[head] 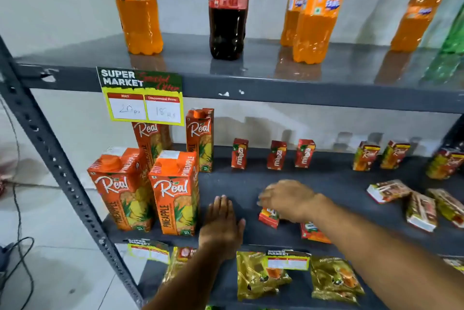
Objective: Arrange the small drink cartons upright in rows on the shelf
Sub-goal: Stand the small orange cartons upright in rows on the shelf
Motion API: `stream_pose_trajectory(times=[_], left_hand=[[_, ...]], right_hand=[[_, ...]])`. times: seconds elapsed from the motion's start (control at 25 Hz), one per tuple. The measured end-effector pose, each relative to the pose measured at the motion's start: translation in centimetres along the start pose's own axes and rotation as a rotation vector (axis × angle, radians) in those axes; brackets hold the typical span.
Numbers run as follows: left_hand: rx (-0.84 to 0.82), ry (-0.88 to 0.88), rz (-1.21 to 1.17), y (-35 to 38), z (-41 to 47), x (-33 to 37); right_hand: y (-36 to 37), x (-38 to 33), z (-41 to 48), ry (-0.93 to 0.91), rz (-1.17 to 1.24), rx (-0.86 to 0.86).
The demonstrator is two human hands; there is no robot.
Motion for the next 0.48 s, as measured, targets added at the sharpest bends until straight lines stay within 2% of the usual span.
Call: stream_pose_trajectory(times=[0.08,0.16,0.2,0.28,0.36,0.48], left_hand=[[0.005,0.007,0.018,0.5,0.5,-0.2],[0.017,0.005,0.051,0.5,0.5,-0.1],[0.016,0.007,0.058,0.5,0.6,0.0],[0.005,0.01,0.079,0.5,0.6,0.1],[0.026,0.003,0.079,0.5,0.5,-0.2],[0.031,0.005,0.097,0.6,0.6,0.0]], right_hand=[[1.1,-0.5,1.4,-0.021,0.003,-0.062],[1.9,-1.2,2.1,-0.038,-0.009,-0.049],[1.4,-0.4,2.3,0.011,0.054,-0.005],[0.0,3.0,2.1,0.246,0.37,0.198],[0.1,6.5,0.4,0.581,0.717,0.458],[1.5,7.8,-1.7,0.915,1.022,0.773]])
Point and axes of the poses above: each hand's wrist, its own z-axis towards the middle knuckle, its own y-axis out of the palm, x = y × z, the point moved 10 cm from there along z, towards the middle knuckle, and after that the axes turned 2 degrees about -x, right-handed, at the moved point
